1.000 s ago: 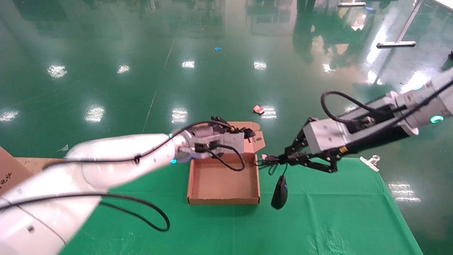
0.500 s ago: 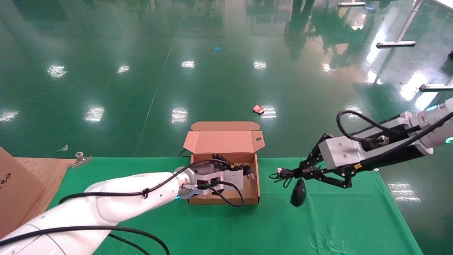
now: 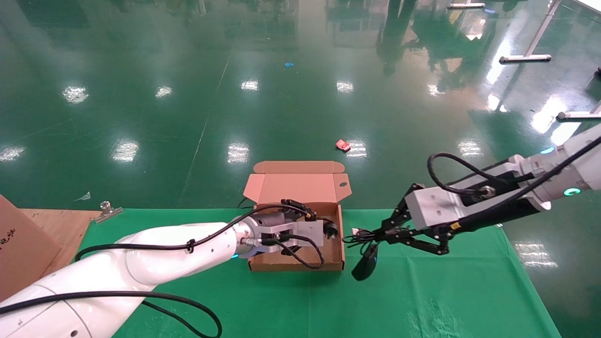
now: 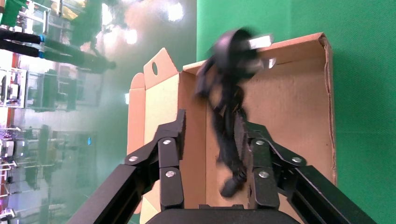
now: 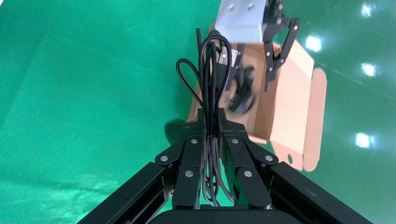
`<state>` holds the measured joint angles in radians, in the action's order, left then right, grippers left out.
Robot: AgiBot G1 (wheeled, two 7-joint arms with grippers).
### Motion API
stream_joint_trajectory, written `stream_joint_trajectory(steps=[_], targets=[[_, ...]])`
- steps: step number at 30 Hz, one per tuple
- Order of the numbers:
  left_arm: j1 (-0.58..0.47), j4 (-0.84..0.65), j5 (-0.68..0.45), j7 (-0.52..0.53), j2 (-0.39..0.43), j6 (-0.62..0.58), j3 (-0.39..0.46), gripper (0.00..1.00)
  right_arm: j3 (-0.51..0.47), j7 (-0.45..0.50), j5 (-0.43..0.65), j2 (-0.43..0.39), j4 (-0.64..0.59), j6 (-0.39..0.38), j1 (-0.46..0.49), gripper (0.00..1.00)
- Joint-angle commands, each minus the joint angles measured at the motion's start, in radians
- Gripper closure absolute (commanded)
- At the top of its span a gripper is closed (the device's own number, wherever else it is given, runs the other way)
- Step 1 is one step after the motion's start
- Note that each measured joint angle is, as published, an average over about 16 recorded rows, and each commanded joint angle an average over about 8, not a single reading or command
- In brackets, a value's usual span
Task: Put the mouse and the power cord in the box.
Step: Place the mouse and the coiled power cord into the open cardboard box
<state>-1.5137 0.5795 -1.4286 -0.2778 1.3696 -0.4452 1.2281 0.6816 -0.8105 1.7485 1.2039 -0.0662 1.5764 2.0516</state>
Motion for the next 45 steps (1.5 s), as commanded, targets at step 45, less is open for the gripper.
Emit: stream_joint_trajectory(steps=[45], targets=[[0.047,0.47,0.453,0.002,-0.657,-0.305,-0.191,0.0,0.288,0.358,-0.251,0.17,0.554,-0.632,-0.359,0.99]])
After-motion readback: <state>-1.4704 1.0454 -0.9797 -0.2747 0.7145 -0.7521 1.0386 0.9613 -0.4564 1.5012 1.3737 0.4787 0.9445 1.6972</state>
